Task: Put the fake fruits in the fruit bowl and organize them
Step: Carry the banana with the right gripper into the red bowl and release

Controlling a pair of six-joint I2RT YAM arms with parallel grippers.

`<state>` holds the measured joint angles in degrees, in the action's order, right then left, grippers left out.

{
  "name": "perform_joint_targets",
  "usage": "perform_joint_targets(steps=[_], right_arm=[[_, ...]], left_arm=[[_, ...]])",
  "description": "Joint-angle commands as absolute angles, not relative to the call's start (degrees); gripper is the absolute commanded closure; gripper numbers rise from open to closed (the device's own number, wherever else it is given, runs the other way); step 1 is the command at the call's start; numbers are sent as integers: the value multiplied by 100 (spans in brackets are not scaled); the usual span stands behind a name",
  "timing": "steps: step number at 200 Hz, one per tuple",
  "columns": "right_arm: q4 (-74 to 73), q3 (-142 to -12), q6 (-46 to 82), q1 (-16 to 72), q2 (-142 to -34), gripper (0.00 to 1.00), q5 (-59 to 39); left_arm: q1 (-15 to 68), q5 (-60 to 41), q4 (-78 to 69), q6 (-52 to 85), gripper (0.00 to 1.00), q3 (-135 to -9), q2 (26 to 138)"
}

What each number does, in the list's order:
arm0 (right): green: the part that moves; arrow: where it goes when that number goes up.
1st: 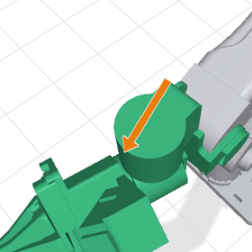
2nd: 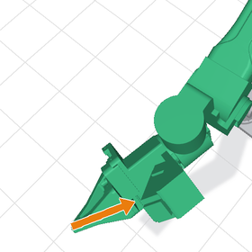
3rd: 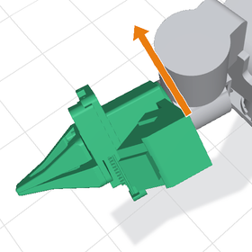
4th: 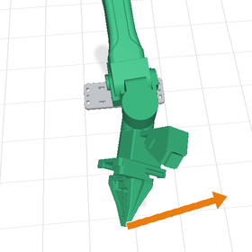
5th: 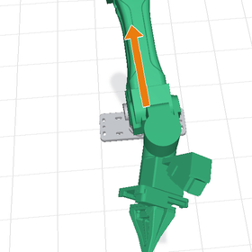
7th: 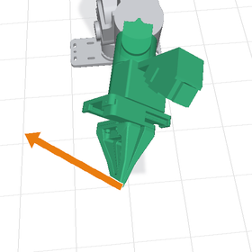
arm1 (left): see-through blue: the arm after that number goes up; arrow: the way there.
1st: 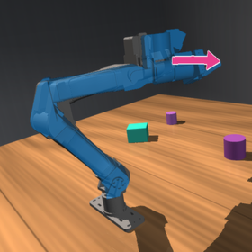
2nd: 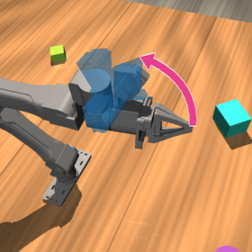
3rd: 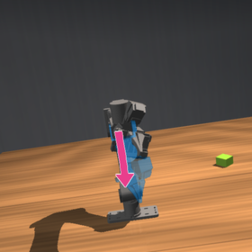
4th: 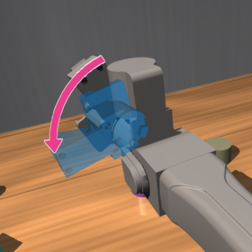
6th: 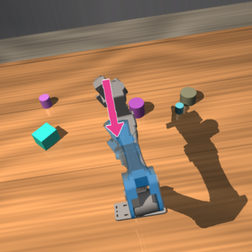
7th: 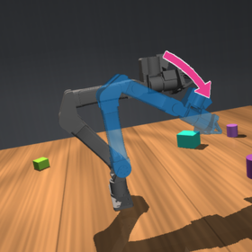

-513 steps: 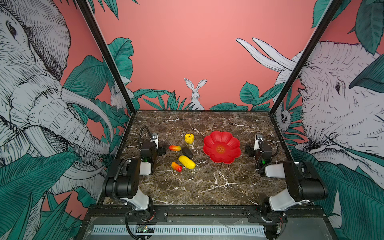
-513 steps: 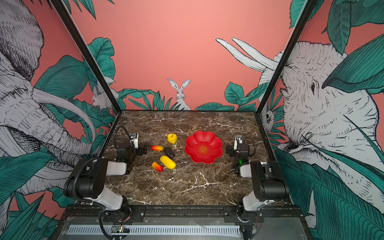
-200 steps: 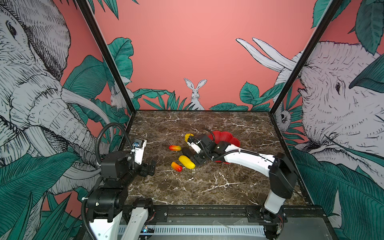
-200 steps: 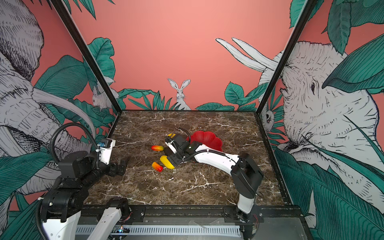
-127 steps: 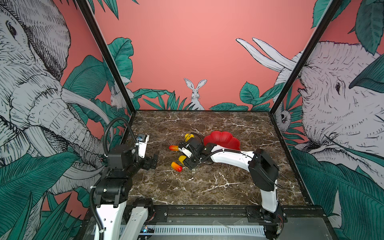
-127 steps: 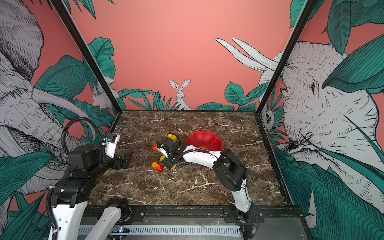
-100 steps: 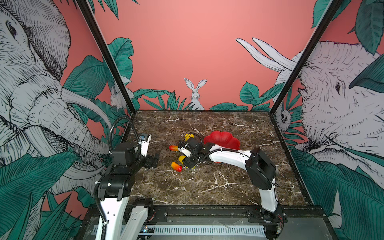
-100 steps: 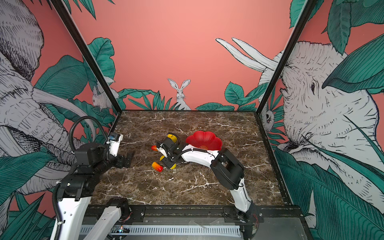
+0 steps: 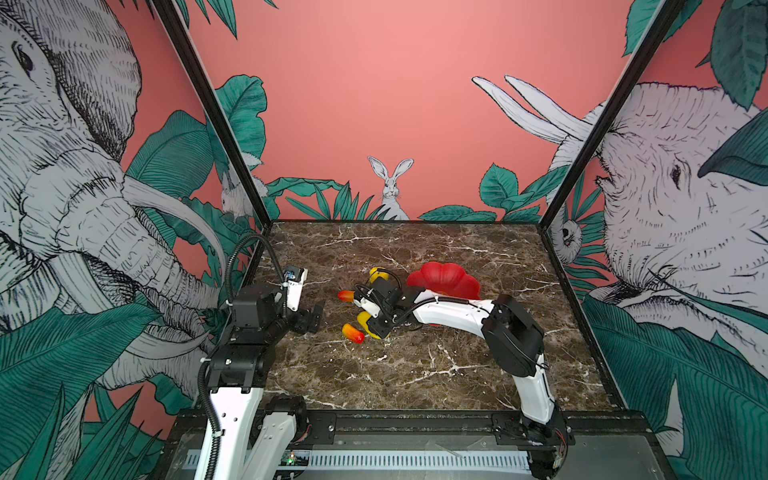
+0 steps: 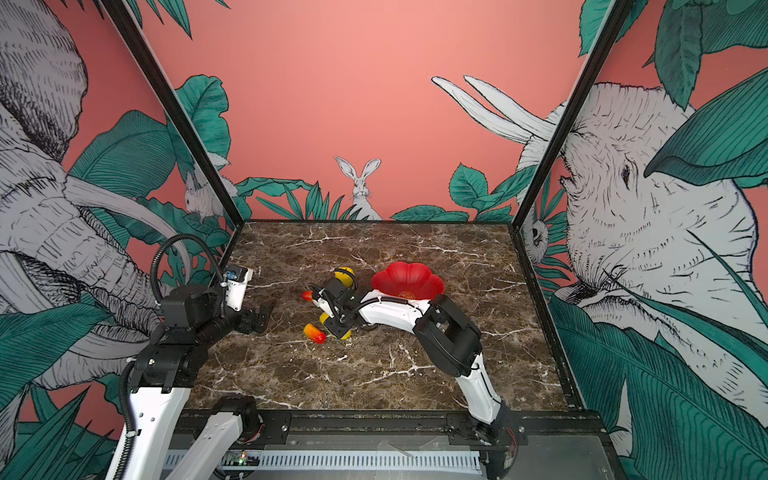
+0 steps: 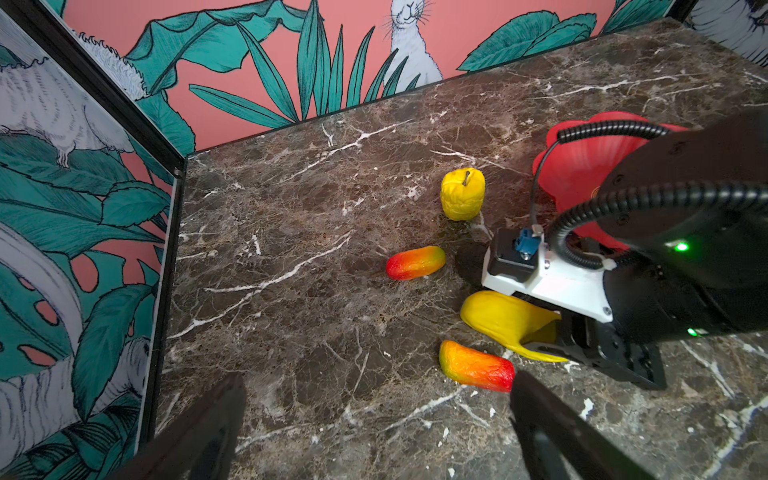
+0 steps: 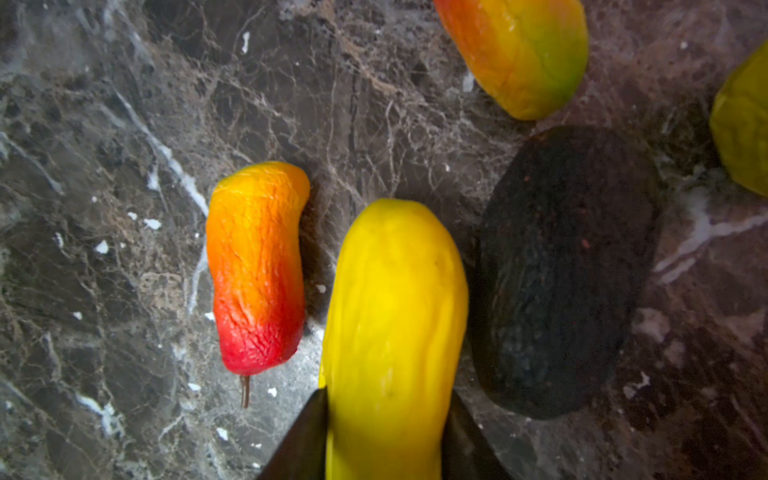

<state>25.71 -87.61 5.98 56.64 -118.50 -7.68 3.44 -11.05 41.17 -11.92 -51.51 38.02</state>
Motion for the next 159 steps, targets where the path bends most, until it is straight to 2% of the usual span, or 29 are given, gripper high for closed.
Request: perform_joint_targets(steps=[1,42,65,92,124,159], right_arm=[[2873,-8918,540,5660,-11660,74,-697],[3230,-8713,188,5464,-10608,80,-676],[3246,-8291,135,4849,-9728,83,-1003],[3252,-7846,57,3867,-8895,86,-943],[3100,-7342,-198,2953,-8729,87,-504],[2602,-6884,-136,2225,-9050,91,-797]], left_arm=[[335,-1195,3949,-1213,0,-5080,3747],[290,-1314,3929,-1204,0,-5058,3762],[281,-1380,3899,-1204,0,-5037,3747],[278,-1353,3841,-1194,0,-4992,3735],[272,-1388,3832,-1202,0,-4988,3720],[266,-1397,3797,-1204,0,-4949,3671]])
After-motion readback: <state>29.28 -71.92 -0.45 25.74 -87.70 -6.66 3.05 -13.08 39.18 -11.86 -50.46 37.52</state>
